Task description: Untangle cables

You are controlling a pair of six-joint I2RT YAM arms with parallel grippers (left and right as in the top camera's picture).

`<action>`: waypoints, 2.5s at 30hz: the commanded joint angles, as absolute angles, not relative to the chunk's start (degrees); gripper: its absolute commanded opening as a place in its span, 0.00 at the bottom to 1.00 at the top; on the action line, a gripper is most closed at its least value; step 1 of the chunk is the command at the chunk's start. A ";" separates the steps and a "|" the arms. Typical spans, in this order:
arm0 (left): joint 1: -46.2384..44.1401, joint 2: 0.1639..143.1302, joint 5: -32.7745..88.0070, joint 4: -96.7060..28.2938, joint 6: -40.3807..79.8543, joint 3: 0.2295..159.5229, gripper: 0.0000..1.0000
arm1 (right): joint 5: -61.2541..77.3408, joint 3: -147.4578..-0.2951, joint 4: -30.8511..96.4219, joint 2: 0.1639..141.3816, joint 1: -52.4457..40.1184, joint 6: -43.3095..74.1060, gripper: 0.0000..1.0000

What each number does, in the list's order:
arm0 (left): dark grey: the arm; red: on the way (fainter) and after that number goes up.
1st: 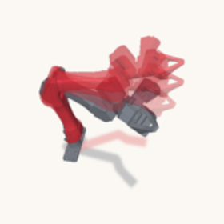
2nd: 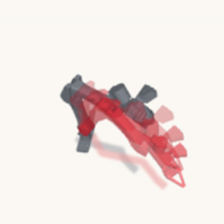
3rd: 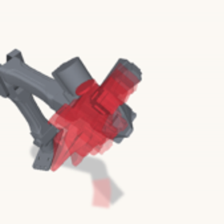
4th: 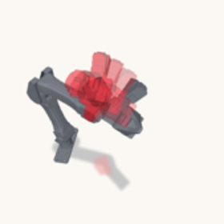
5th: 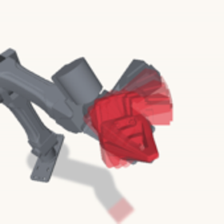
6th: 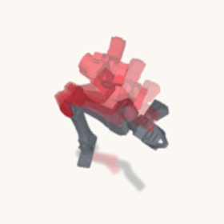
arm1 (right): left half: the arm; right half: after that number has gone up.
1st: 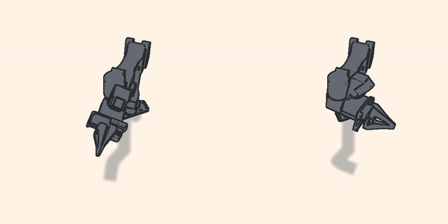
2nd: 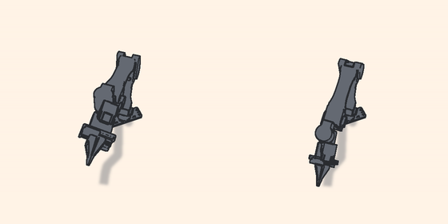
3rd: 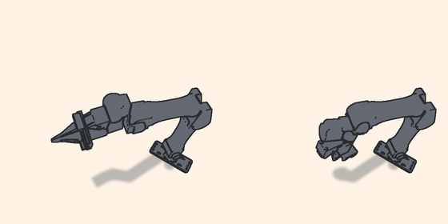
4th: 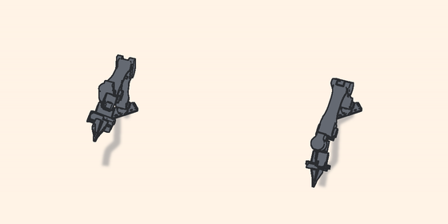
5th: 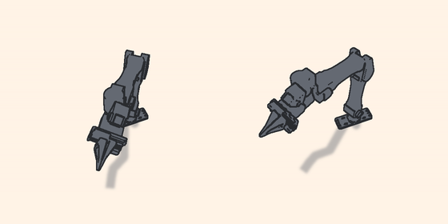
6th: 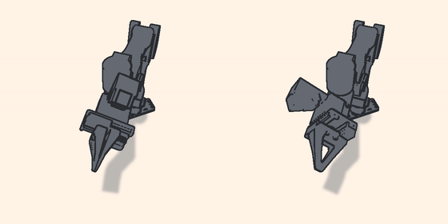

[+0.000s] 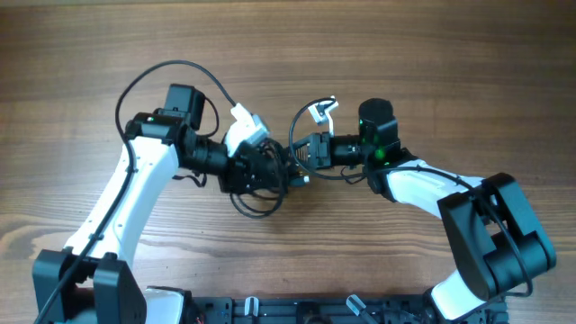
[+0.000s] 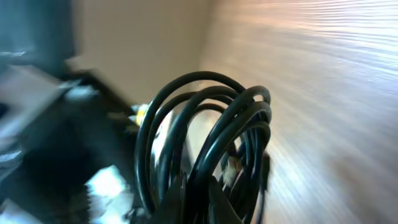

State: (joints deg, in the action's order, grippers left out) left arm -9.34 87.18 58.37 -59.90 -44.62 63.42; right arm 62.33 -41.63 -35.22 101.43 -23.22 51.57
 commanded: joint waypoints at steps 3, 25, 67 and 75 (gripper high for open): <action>-9.26 87.11 64.25 -55.13 -27.22 64.99 0.30 | 49.52 -41.89 -29.95 102.19 -23.57 43.22 0.04; -14.59 87.13 35.00 -48.45 32.36 64.84 0.27 | 41.76 -41.89 -24.32 102.19 -23.57 41.93 0.04; -26.89 97.65 18.83 -41.76 60.93 64.82 0.21 | 41.98 -41.89 -22.98 102.19 -23.62 40.58 0.04; -26.89 97.73 20.25 -43.40 60.95 64.82 0.21 | 42.00 -41.89 -22.98 102.19 -23.62 40.58 0.04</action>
State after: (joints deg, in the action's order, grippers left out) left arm -26.63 96.25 17.65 -42.50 60.36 64.18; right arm 42.15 -41.60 -22.72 101.43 -23.22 41.67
